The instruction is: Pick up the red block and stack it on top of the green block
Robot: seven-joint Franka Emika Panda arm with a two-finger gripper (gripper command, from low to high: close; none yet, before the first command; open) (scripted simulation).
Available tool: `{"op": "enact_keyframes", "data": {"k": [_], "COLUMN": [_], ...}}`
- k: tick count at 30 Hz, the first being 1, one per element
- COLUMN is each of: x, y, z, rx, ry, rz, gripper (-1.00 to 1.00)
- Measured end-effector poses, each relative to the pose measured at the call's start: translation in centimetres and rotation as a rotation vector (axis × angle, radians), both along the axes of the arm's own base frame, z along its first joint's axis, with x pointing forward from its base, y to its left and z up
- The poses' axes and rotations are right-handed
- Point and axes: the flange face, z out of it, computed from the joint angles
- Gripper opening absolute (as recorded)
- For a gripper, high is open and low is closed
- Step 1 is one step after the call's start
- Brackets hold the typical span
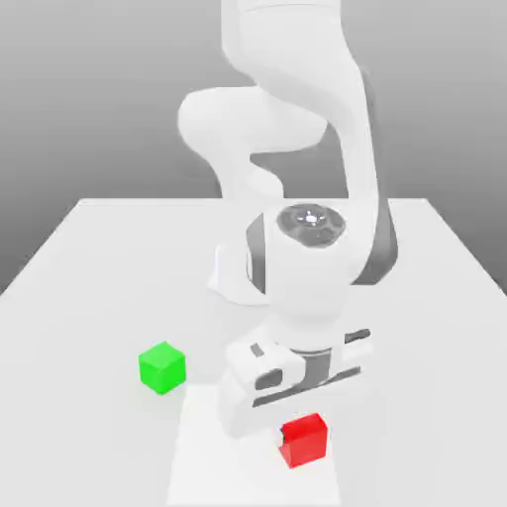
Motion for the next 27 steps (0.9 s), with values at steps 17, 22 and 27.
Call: {"op": "enact_keyframes", "data": {"k": [17, 22, 27], "x": [-7.4, -12.0, -14.1], "y": [-15.1, -18.5, -19.2], "z": [9.6, 9.6, 7.9], "rx": [-0.059, -0.029, 0.028], "ry": [0.002, 0.006, -0.001], "rz": [0.101, 0.157, 0.203], "gripper": [-1.00, -1.00, -1.00]}}
